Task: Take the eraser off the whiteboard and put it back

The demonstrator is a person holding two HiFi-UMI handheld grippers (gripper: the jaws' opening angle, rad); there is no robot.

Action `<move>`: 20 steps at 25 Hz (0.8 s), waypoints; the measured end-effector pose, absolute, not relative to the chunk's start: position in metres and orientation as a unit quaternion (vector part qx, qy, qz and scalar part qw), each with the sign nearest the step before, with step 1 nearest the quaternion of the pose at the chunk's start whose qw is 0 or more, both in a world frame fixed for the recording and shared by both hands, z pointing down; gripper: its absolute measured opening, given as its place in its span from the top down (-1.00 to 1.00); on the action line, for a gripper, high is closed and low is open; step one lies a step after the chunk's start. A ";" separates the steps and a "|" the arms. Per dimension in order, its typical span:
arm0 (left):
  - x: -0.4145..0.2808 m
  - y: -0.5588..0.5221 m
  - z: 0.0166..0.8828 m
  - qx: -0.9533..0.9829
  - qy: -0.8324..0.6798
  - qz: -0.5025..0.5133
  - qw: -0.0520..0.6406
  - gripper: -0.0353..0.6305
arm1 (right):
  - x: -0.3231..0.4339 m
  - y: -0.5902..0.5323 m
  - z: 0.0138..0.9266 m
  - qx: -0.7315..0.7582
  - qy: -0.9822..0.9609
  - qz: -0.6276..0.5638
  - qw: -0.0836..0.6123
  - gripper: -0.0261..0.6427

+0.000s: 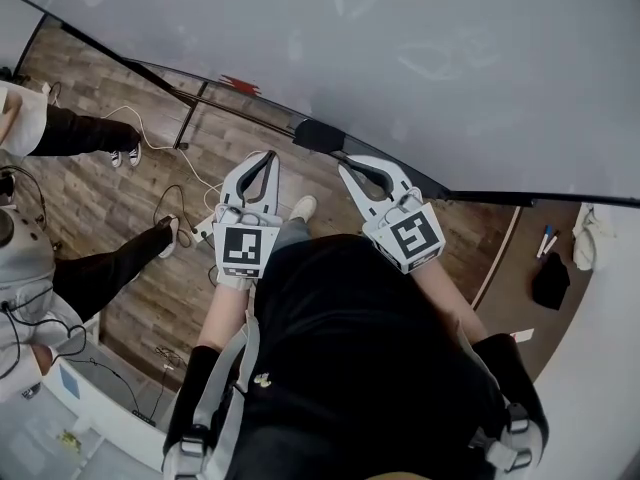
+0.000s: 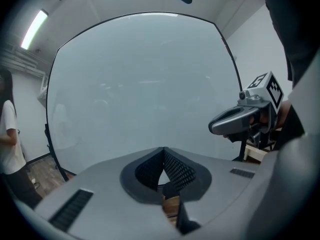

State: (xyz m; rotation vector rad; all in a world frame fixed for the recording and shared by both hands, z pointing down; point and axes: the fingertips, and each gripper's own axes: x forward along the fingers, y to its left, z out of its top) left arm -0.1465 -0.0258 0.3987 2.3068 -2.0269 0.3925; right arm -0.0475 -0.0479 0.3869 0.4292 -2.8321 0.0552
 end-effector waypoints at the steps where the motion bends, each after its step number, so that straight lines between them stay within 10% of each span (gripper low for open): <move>1: -0.146 -0.025 0.397 0.745 -0.655 0.124 0.022 0.87 | -0.048 -0.047 0.386 0.143 -0.981 0.018 0.133 0.84; 20: -0.132 -0.040 0.396 0.756 -0.643 0.122 0.029 0.87 | -0.035 -0.061 0.380 0.162 -0.981 0.037 0.104 0.84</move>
